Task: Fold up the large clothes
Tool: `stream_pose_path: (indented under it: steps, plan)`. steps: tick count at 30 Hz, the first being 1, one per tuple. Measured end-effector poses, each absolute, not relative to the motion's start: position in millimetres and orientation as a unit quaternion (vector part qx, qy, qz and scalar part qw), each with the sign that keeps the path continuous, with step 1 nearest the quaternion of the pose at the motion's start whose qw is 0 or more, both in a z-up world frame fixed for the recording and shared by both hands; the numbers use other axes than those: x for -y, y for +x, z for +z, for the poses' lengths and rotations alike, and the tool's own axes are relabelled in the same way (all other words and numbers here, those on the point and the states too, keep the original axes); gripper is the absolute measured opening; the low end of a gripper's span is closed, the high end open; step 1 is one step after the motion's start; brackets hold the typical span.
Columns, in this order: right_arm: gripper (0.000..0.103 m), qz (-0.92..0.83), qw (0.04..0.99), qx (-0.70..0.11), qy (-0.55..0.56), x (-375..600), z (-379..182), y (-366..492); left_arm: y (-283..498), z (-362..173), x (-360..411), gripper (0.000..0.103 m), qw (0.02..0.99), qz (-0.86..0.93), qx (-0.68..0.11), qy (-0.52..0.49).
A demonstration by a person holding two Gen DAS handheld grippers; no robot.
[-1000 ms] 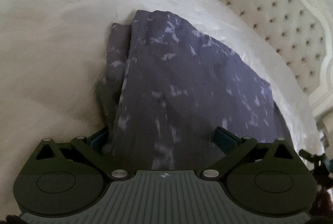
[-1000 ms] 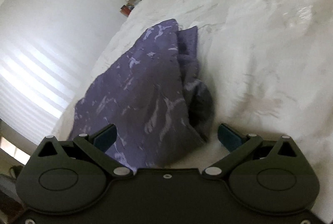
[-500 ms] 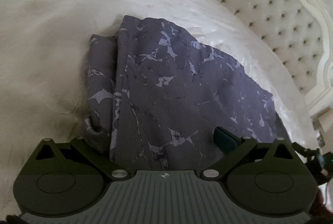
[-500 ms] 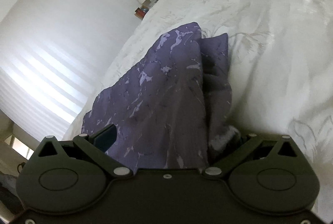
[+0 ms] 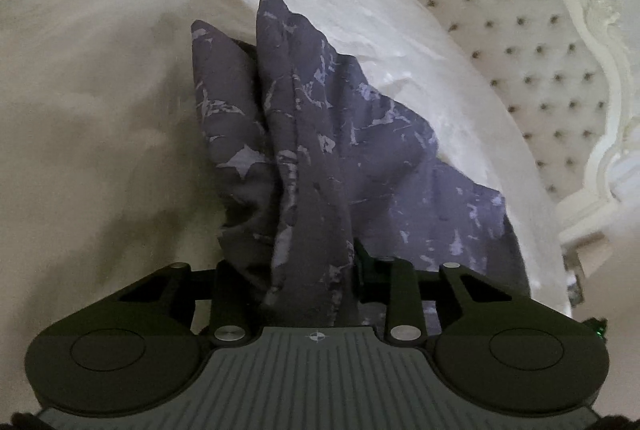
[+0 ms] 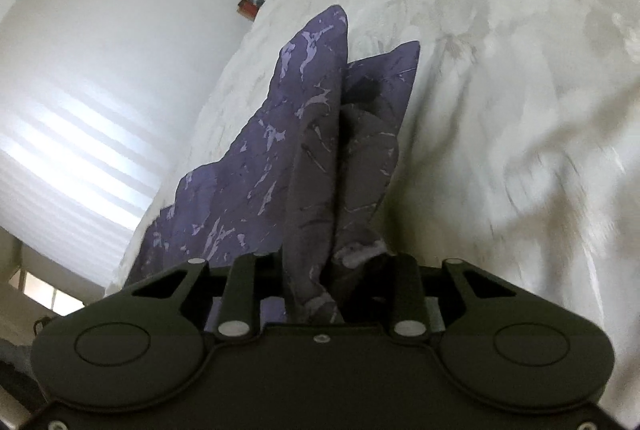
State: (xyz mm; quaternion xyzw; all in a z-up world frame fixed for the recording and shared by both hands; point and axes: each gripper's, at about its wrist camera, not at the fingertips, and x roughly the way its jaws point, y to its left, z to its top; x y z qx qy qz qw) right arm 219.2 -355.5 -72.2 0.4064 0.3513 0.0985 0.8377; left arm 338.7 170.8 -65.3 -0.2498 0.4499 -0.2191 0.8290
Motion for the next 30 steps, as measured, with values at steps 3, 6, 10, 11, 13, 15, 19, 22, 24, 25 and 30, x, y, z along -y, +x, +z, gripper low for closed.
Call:
stream_pose_path:
  steps: [3, 6, 10, 11, 13, 15, 19, 22, 24, 25, 30]
  plan:
    - [0.039, 0.101, 0.830, -0.373, 0.402, 352.9, -68.1, 189.9, 313.7, -62.7, -177.5, 0.032, 0.819, -0.228, -0.464, -0.250]
    - [0.039, 0.100, 0.821, -0.394, 0.400, 350.3, -65.7, 159.8, 284.8, -64.8, -185.2, 0.032, 0.809, -0.233, -0.479, -0.249]
    - [0.042, 0.097, 0.804, -0.426, 0.403, 346.4, -64.3, 115.4, 248.7, -68.4, -199.0, 0.032, 0.797, -0.241, -0.498, -0.242]
    - [0.042, 0.097, 0.802, -0.431, 0.402, 345.7, -63.1, 107.6, 238.9, -69.6, -203.2, 0.032, 0.795, -0.242, -0.502, -0.239]
    - [0.044, 0.098, 0.799, -0.445, 0.392, 341.8, -60.6, 88.4, 224.0, -71.4, -210.9, 0.033, 0.792, -0.240, -0.509, -0.236]
    - [0.053, 0.097, 0.801, -0.457, 0.375, 336.8, -58.4, 72.5, 211.7, -73.2, -218.0, 0.040, 0.800, -0.233, -0.508, -0.216]
    - [0.073, 0.073, 0.824, -0.459, 0.325, 328.9, -53.4, 56.3, 204.1, -73.1, -219.4, 0.063, 0.844, -0.200, -0.469, -0.165]
    - [0.082, 0.032, 0.849, -0.445, 0.283, 328.9, -49.6, 60.3, 208.4, -76.3, -212.0, 0.071, 0.860, -0.188, -0.451, -0.147]
    - [0.089, 0.007, 0.862, -0.434, 0.262, 326.5, -50.3, 63.6, 210.1, -76.2, -200.4, 0.078, 0.872, -0.178, -0.438, -0.125]
    - [0.092, -0.005, 0.865, -0.431, 0.255, 327.8, -52.9, 68.3, 211.4, -76.5, -196.0, 0.080, 0.878, -0.171, -0.432, -0.113]
    - [0.103, -0.017, 0.879, -0.422, 0.223, 314.7, -61.0, 91.0, 202.4, -83.3, -187.7, 0.097, 0.896, -0.138, -0.412, -0.094]
